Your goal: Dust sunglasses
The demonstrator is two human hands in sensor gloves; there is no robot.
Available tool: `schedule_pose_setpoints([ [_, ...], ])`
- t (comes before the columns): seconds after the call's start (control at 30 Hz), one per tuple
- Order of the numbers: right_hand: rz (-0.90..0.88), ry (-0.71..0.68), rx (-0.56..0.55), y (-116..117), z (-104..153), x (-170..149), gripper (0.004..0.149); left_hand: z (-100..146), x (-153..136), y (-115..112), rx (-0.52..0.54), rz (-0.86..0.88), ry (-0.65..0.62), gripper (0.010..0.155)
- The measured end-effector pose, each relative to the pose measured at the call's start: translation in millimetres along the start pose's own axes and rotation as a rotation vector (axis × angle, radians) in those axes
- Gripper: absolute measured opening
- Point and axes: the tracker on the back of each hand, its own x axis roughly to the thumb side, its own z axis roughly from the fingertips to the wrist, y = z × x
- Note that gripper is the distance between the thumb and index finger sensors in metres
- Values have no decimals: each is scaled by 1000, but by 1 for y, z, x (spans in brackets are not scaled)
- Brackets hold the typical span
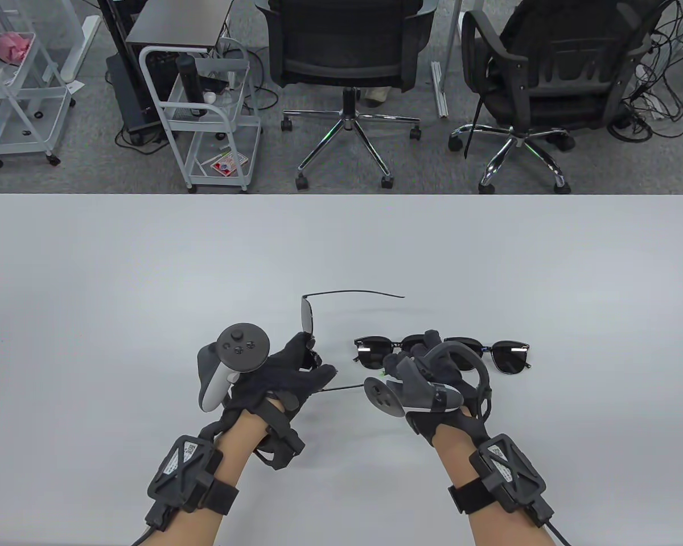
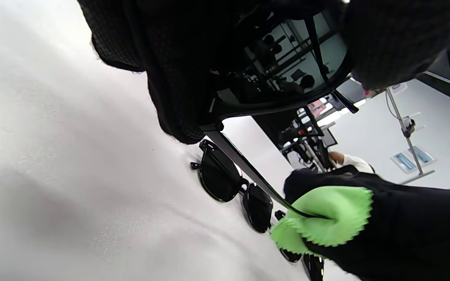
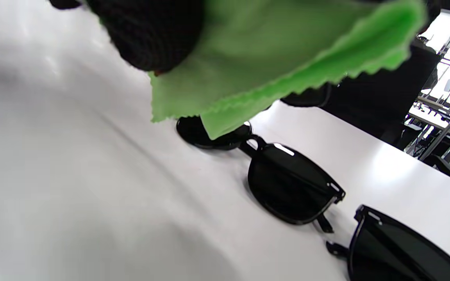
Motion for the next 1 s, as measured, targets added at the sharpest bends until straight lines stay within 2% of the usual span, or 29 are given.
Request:
schedule_pose_setpoints([
  [0.17, -104, 67, -180, -34, 19, -16, 54, -2, -6, 4, 22, -11, 24, 97],
  [0.23, -147, 89, -186, -40, 24, -21, 53, -2, -9, 6, 32, -7, 34, 97],
  [0.3, -210, 88, -97, -39, 24, -23, 51, -3, -11, 9, 44, -9, 45, 97],
  [0.33, -274, 57, 4, -33, 22, -21, 51, -2, -13, 11, 56, -4, 50, 97],
  [0.37, -310, 31, 51, -28, 19, -19, 49, -2, -14, 12, 62, 1, 52, 97],
  [0.43, -423, -64, 166, -10, 11, -8, 46, -2, -16, 16, 73, 21, 54, 97],
  [0.57, -474, -204, 372, 16, 2, 13, 45, -1, -20, 17, 58, 82, 56, 97],
  [0.63, -459, -219, 420, 22, 1, 20, 50, -1, -20, 17, 55, 94, 55, 97],
  [0.73, -397, -227, 482, 24, 1, 21, 66, -2, -19, 16, 57, 90, 51, 97],
  [0.77, -393, -222, 471, 23, 2, 19, 71, -2, -20, 16, 59, 90, 50, 97],
  [0.9, -501, -157, 325, 12, 6, -3, 68, 0, -20, 19, 83, 121, 39, 97],
  [1.0, -642, -37, 91, 7, 9, -21, 58, 1, -20, 19, 92, 167, 27, 97],
])
